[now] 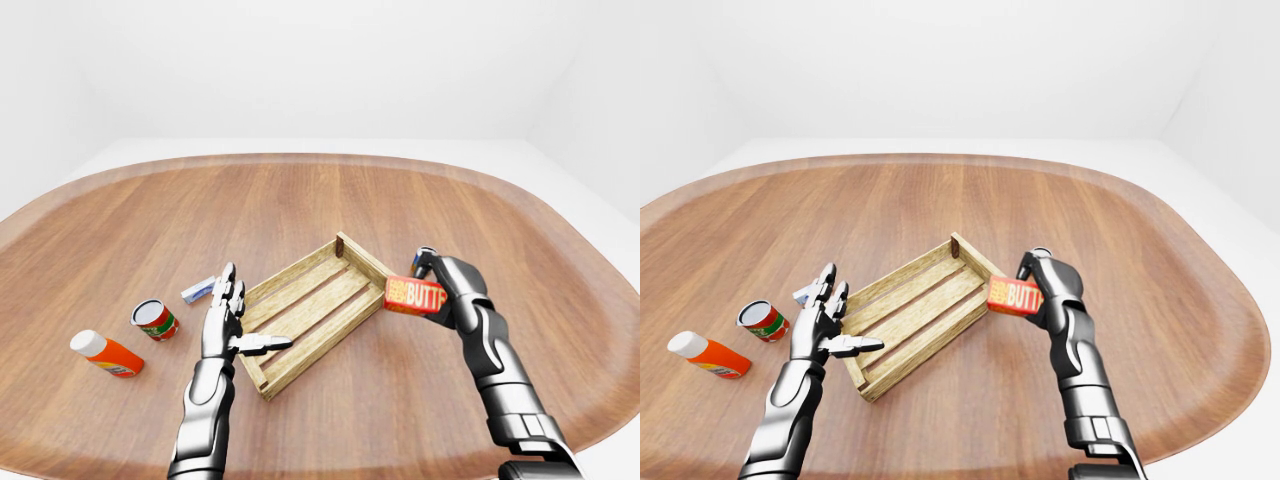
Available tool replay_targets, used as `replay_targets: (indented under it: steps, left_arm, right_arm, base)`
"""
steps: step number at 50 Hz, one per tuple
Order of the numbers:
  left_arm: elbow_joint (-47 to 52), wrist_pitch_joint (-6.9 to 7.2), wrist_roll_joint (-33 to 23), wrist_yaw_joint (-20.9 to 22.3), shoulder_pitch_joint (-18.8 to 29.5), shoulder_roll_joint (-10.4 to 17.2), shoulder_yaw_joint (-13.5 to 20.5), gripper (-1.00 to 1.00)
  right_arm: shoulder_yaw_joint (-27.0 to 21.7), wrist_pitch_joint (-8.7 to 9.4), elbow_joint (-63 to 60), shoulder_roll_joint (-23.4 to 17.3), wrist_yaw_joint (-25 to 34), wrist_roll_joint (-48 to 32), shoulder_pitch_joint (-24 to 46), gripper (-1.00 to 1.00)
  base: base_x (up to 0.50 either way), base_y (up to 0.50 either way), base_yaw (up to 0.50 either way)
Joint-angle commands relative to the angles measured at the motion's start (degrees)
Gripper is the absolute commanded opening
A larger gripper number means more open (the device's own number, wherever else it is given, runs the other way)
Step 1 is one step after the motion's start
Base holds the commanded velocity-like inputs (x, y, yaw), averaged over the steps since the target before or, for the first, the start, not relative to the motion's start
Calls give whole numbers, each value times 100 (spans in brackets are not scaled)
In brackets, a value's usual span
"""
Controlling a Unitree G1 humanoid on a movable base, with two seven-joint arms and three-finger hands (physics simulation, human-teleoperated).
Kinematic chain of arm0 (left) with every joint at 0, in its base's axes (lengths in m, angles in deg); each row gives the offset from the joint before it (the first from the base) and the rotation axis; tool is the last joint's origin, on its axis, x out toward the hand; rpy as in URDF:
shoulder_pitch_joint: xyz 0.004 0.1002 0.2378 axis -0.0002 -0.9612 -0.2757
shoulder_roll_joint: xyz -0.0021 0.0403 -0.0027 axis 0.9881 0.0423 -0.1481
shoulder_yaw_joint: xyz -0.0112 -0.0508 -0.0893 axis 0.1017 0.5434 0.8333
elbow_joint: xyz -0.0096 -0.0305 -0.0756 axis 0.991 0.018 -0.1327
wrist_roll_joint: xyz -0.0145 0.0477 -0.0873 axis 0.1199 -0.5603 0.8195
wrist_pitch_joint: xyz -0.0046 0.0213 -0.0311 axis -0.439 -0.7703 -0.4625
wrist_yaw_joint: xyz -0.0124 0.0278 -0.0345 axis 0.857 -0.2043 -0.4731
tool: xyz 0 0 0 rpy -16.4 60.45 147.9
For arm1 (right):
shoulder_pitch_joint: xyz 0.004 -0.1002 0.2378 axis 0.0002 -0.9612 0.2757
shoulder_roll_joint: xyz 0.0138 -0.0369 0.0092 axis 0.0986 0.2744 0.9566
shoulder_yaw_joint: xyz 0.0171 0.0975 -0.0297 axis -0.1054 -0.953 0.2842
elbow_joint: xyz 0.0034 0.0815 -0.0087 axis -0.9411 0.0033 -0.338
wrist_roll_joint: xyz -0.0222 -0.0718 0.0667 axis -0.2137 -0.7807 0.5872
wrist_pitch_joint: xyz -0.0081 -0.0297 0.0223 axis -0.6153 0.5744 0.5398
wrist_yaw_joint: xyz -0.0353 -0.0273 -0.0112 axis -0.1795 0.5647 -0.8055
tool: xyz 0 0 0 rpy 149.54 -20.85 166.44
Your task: Pick up the butter and put it in the tray.
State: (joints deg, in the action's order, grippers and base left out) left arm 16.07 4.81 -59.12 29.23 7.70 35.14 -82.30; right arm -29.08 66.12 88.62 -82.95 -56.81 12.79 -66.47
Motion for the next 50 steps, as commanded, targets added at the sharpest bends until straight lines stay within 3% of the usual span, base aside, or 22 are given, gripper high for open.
replay_targets:
  steps: [1, 15, 50]
  left_arm:
    - [6, 0, -3, 7, -10, -4, -4, 100]
    - [3, 0, 3, 16, -6, 0, -1, 100]
    - [18, 0, 43, 17, 14, 15, 30, 100]
  right_arm:
    - [-78, 0, -897, 75, 557, -529, 44, -100]
    - [84, 0, -981, 213, 968, -817, 573, -100]
    - [680, 0, 519, 876, 608, -812, 2004, -100]
  base:
    - [0, 0, 0]
    - [0, 0, 0]
    - [0, 0, 0]
